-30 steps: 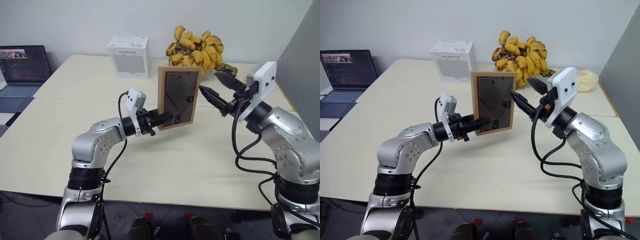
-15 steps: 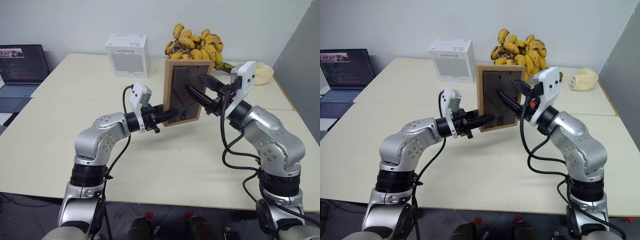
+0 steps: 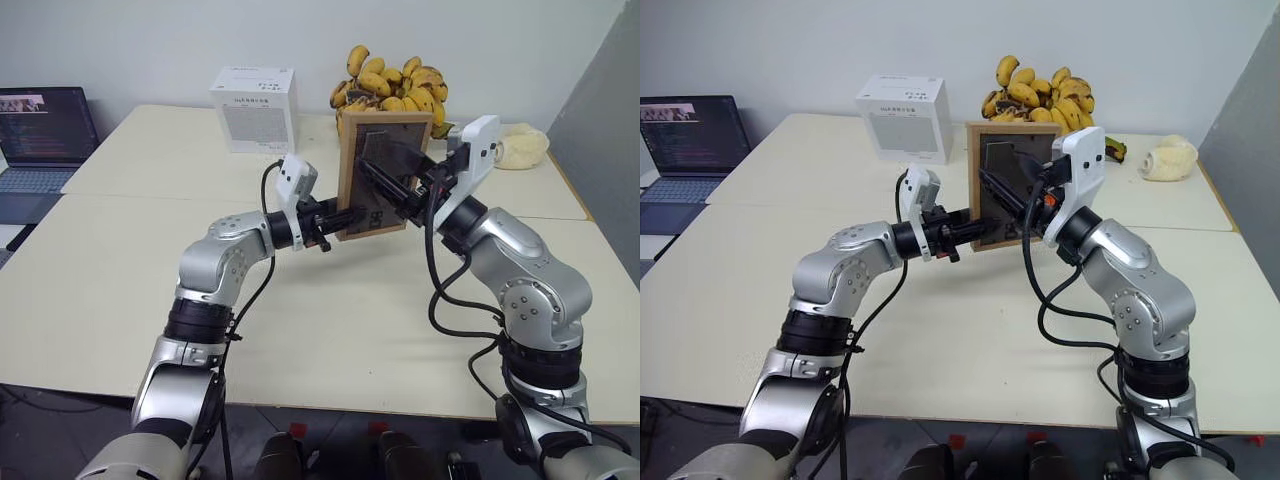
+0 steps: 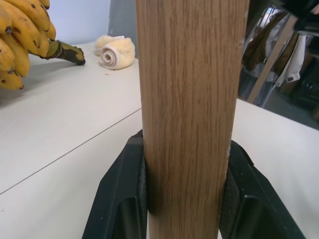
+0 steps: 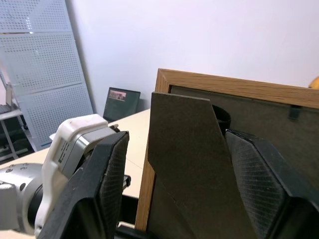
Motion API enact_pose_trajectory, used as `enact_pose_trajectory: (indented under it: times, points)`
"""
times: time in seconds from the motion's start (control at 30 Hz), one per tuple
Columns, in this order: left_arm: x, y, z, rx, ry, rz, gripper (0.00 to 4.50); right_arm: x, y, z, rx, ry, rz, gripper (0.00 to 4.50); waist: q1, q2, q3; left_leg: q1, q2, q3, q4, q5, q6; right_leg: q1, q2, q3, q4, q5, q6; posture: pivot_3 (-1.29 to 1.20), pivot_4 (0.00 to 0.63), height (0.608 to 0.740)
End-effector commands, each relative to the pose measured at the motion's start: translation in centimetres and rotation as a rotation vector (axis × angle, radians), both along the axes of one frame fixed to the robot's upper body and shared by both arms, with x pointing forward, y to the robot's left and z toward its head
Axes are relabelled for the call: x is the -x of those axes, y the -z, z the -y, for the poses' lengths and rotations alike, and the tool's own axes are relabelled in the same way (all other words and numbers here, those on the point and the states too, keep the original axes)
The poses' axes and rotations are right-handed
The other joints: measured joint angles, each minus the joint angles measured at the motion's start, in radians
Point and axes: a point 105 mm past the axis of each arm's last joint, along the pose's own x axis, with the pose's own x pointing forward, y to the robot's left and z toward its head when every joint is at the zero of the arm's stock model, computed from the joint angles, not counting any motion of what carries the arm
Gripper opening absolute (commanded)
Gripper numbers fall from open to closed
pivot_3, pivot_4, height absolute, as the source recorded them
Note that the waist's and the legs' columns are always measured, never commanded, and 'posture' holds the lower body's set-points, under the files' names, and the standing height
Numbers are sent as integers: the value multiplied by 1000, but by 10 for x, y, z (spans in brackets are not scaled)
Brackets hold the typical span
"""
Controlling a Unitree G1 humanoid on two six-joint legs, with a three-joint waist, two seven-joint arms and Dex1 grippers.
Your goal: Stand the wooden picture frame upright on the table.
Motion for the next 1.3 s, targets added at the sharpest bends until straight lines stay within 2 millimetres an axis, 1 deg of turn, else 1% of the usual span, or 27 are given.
enact_pose_trajectory:
  times: [0.03,0.23,0.4,0.5,0.57,0.63,0.7,0.8,0.93,1.03,1.07,1.13,1.2,1.3]
  points:
    - [-5,-22,1,13,6,83,1281,15,-5,2,5,-22,46,3195,0,0,0,0,0,0,0,0,0,0,0,0,0,0,0,0,150,740]
    - [-6,-28,-2,11,7,99,1281,14,6,14,29,24,26,3195,-1,0,0,-1,0,0,0,0,0,-2,0,0,0,0,0,0,150,740]
    - [-3,-33,2,17,28,108,1281,8,8,17,44,54,28,3195,-2,0,0,-1,0,0,0,0,0,-2,0,0,1,0,0,0,150,740]
    - [0,-33,4,16,41,111,1281,3,6,19,63,82,43,3656,-2,0,0,-1,0,0,0,0,0,-2,0,0,1,0,0,0,150,740]
    - [1,-33,5,17,44,110,1281,0,5,21,96,110,61,4064,-2,0,0,-1,0,0,0,0,0,-2,0,0,1,0,0,0,150,740]
    - [1,-32,4,19,43,105,1281,-3,7,26,158,140,83,4064,-2,0,0,-2,0,0,0,0,0,-2,0,0,0,0,0,0,150,740]
    - [2,-32,3,14,41,102,1281,-6,13,39,269,190,105,4064,-1,0,0,-2,0,0,0,0,0,-2,0,0,1,0,0,0,150,740]
    - [4,-30,0,4,37,79,1281,-4,25,60,418,217,108,4064,3,0,0,-2,-1,0,0,0,0,-2,0,0,0,0,0,0,150,740]
    - [9,-20,-9,-41,21,-8,1281,-3,48,95,700,264,175,4064,11,0,0,-3,-1,0,0,0,0,-2,0,1,-1,0,0,0,150,740]
    - [18,-13,-18,-70,28,-124,1281,-8,63,119,910,314,304,4064,7,0,0,-2,0,1,0,0,0,-2,0,1,0,0,0,0,150,740]
    - [22,-14,-21,-66,34,-175,1281,-10,68,124,1003,331,399,4064,4,0,0,-2,0,1,1,0,0,-2,0,1,0,0,0,0,150,740]
    - [28,-16,-25,-53,42,-259,1281,-12,74,127,1118,334,557,4064,-2,0,0,-2,0,1,2,0,0,-2,0,1,0,0,0,0,150,740]
    - [36,-18,-29,-21,52,-406,1281,-12,73,122,1252,339,851,4064,-8,1,1,-1,0,2,2,0,0,-2,0,2,1,0,0,0,150,740]
    - [50,-19,-34,-8,72,-562,1281,-6,74,108,1308,294,1201,4064,-12,1,1,-1,0,2,3,0,0,-3,0,2,2,0,1,0,150,740]
